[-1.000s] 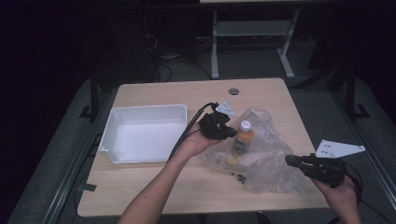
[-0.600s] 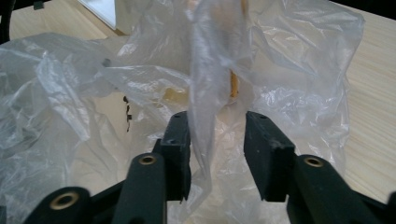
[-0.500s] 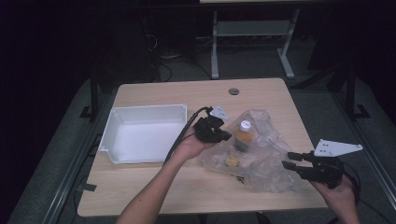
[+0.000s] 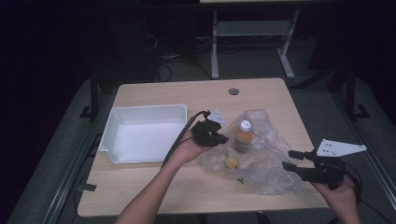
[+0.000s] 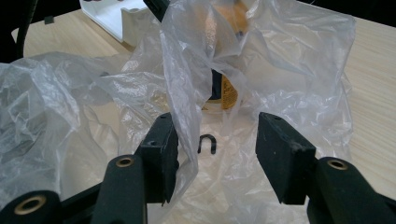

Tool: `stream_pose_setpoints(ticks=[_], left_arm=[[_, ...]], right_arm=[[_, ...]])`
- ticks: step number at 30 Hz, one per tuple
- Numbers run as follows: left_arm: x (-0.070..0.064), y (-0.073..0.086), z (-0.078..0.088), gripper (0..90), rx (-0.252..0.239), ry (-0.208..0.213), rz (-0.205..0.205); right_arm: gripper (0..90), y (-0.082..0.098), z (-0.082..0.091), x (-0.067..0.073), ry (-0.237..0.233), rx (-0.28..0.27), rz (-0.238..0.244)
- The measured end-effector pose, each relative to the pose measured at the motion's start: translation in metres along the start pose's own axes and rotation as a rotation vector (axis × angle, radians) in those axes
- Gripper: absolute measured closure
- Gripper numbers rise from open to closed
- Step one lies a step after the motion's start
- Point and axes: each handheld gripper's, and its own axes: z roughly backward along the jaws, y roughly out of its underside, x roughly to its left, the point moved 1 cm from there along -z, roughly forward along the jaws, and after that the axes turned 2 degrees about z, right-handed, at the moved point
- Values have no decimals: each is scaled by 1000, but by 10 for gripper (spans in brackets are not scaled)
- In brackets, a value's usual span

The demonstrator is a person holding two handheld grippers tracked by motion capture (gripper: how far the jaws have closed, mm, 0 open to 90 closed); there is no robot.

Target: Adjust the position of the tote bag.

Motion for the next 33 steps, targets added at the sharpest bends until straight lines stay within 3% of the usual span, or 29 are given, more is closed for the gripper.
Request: stream_pose_setpoints(ticks=[33], left_arm=[[7,29,-12,897,62,-8,29]], right_arm=[[470,-2,-2,3,-12,15,6]])
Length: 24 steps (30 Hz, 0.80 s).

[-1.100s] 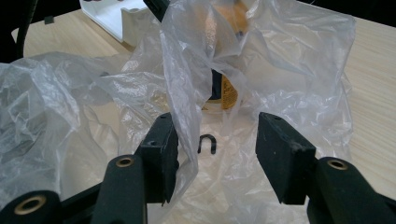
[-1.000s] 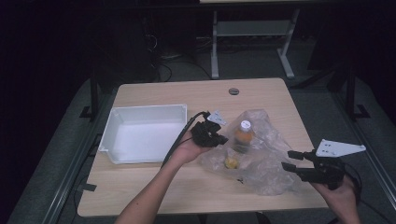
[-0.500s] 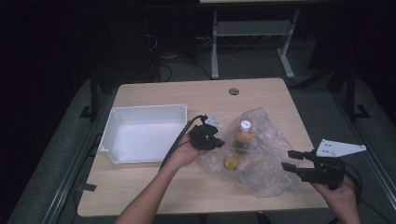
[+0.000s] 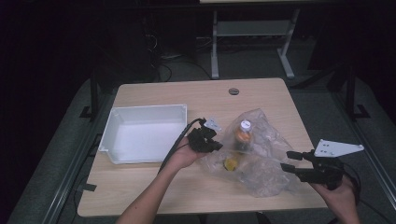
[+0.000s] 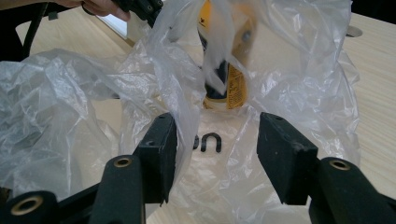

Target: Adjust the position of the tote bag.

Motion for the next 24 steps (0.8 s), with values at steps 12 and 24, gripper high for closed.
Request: stream_pose_setpoints(ticks=[12,24], left_arm=[[2,12,-2,897,9,-1,29],[4,20,-6,897,22,0,42]], right_arm=[[472,0,-3,1,-8,11,1],[472,0,-3,1,-11,17,3]])
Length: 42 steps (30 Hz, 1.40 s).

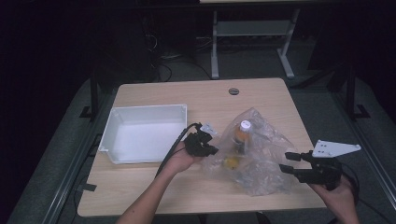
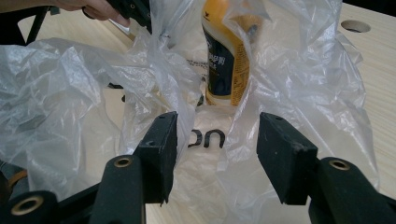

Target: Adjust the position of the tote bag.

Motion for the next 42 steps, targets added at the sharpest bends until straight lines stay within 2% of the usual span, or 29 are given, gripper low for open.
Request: stream_pose_setpoints(ticks=[8,16,24,27,30,31,34,35,36,38,39,40,42], left_arm=[[0,0,2,896,2,-6,-7],[1,0,6,896,-2,-13,-10],[1,0,7,896,-2,-17,-14],[0,0,7,896,-15,-17,3],[0,0,7,894,-14,-16,1],[0,0,7,890,-13,-15,-2],[0,0,10,881,-5,-21,-16],[0,0,10,878,-5,-21,-16],[0,0,11,871,-12,-21,-14],[0,0,11,863,-14,-21,-13],[0,-1,12,845,-22,-21,-8],[0,-1,13,762,-30,-20,1],[-1,-1,16,747,-29,2,-8]], right_arm=[[472,-4,3,2,0,-7,7],[469,-18,5,8,-28,-20,37],[468,-29,-10,17,-83,-15,65],[474,-34,-18,21,-100,-4,79],[506,-36,-26,23,-114,6,89],[587,-36,-30,25,-122,16,98],[712,-35,-34,27,-135,30,98],[712,-35,-34,27,-135,30,98],[795,-34,-36,28,-135,40,107],[826,-33,-37,29,-135,45,110],[866,-32,-38,29,-134,47,113],[887,-31,-38,29,-135,44,113],[890,-30,-37,29,-135,41,106]])
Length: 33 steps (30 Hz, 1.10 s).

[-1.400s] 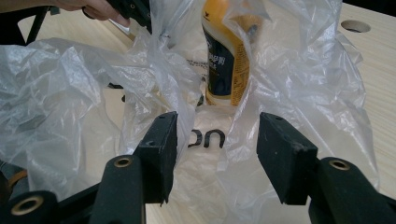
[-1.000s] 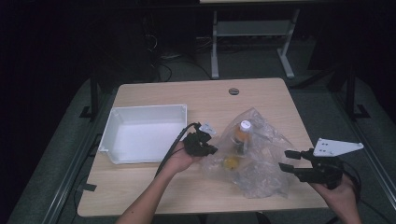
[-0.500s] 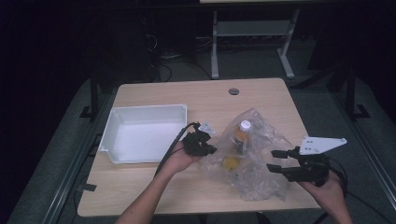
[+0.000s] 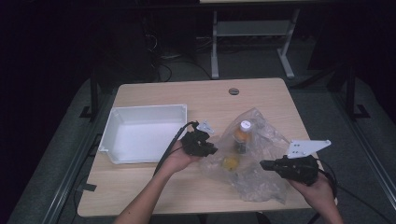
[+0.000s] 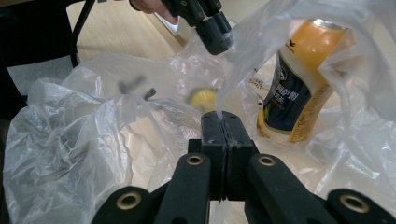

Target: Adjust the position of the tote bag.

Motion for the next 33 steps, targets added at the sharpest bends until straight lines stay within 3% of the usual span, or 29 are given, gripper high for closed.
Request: stream_pose_setpoints(ticks=[2,10,16,22,27,29,30,31,33], left_arm=[[-2,-4,5,633,-13,-6,8],[-10,-27,24,484,-75,5,-17],[-19,-45,28,450,-100,12,-64],[-24,-60,22,443,-116,16,-79],[-24,-73,10,522,-78,9,-102],[-24,-73,9,560,-79,15,-93],[-23,-74,8,675,-78,-1,-104],[-23,-74,7,675,-84,-9,-102],[-23,-75,7,800,-83,-3,-110]], right_arm=[[892,2,1,-1,3,-9,-10],[893,3,2,-1,12,-11,-12],[893,2,0,0,8,-11,-4],[893,2,0,-1,6,-10,-3],[892,3,2,-2,6,-16,-3],[892,3,2,-2,7,-18,-2],[892,3,3,-2,10,-21,-2],[892,3,3,-2,10,-21,-2],[892,3,3,-3,12,-21,-2]])
